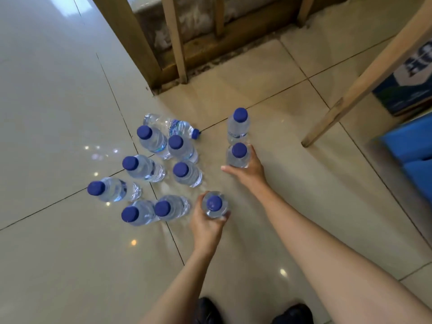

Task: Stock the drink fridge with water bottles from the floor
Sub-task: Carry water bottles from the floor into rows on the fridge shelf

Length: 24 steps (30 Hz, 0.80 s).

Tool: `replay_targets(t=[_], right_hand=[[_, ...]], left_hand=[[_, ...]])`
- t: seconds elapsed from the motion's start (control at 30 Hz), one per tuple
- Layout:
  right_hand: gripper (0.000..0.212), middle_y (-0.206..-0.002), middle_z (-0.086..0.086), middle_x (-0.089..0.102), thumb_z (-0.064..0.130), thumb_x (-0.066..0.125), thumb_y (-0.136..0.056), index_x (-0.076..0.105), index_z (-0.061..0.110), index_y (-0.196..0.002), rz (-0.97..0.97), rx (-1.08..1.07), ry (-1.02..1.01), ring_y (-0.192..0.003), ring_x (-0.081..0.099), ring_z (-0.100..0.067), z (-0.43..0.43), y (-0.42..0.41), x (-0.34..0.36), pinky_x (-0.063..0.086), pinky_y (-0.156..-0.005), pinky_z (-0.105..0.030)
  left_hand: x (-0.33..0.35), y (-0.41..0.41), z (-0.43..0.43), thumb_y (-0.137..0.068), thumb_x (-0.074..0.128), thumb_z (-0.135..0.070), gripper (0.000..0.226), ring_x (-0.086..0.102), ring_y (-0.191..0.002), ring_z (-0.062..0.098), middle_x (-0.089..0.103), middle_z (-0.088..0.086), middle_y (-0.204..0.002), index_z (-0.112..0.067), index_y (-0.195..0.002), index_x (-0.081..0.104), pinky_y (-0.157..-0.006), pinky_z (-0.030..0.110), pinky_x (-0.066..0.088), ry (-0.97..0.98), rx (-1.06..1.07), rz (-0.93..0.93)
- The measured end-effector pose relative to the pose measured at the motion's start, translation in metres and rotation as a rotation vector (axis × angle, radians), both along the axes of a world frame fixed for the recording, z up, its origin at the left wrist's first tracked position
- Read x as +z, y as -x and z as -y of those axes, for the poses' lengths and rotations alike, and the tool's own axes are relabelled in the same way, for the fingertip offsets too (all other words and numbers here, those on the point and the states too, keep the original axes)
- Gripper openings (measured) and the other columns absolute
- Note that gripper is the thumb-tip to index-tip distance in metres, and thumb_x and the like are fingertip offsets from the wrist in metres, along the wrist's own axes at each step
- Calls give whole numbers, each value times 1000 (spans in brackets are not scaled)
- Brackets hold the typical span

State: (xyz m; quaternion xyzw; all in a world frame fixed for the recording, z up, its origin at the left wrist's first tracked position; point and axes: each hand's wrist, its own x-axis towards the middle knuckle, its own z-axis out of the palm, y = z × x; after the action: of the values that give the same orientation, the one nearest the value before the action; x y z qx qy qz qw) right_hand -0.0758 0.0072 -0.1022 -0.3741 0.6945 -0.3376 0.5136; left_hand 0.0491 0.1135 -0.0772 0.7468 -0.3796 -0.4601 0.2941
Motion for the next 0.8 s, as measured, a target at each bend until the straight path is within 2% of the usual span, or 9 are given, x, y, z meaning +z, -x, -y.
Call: replay_targets(t=[0.13,0.2,0.3,0.4,0.47,0.53,0.67,0.73,0.8], right_hand=[[62,-100,7,65,11,90,-58,55,21,-107,61,13,-57,-90,61,-11,-14,11,22,46,-83,-22],[61,-101,5,68,17,91,-56,57,23,-106,57,11,-83,-93,64,-14,-25,19,43,51,-87,-30],[62,-101,2,70,22,90,-53,58,22,-107,73,-34,-108,-96,66,-18,-36,32,92,53,-92,-42],[72,-103,3,70,31,90,-48,58,26,-112,106,-110,-105,-99,67,-16,-42,46,158,54,-93,-42],[80,-105,5,70,38,89,-42,58,29,-114,118,-158,-77,-101,66,-14,-44,58,212,53,-95,-39],[76,-107,5,70,31,91,-47,59,27,-116,141,-192,-53,-102,66,-12,-46,74,277,52,-94,-32],[43,-91,0,71,7,85,-66,64,13,-103,143,-196,10,-83,67,-10,-53,111,422,50,-67,-10],[37,-85,3,71,7,85,-67,65,14,-97,138,-194,51,-76,67,-5,-54,131,496,51,-65,-11],[41,-88,3,73,15,87,-61,66,19,-96,119,-204,99,-84,68,-9,-56,153,572,56,-79,-24]], left_hand=[[23,0,12,-66,82,-11,37,61,-72,3,65,-8,-79,-27,-88,57,-63,10,47,-37,-21,-37],[49,2,20,-66,82,-12,35,64,-76,13,67,-2,-82,-21,-91,59,-65,16,50,-62,-68,-74],[104,10,33,-68,80,-7,35,64,-76,13,67,0,-84,-24,-89,58,-65,17,52,-75,-142,-150],[167,18,44,-67,79,-7,35,67,-83,20,69,7,-90,-21,-94,61,-75,31,55,-52,-259,-214],[215,22,52,-66,80,-9,36,67,-83,18,69,8,-91,-16,-97,62,-76,34,54,-35,-333,-249],[271,28,61,-66,80,-9,40,67,-85,18,69,8,-93,-13,-101,62,-77,31,54,-19,-409,-283],[404,47,85,-68,77,-1,40,67,-87,19,69,11,-96,-11,-103,59,-75,22,54,38,-545,-343],[474,61,98,-69,76,1,41,68,-86,18,69,10,-95,-11,-103,58,-77,25,55,78,-638,-360],[542,77,112,-71,75,5,42,68,-88,17,70,9,-96,-9,-107,58,-76,25,55,115,-734,-378]])
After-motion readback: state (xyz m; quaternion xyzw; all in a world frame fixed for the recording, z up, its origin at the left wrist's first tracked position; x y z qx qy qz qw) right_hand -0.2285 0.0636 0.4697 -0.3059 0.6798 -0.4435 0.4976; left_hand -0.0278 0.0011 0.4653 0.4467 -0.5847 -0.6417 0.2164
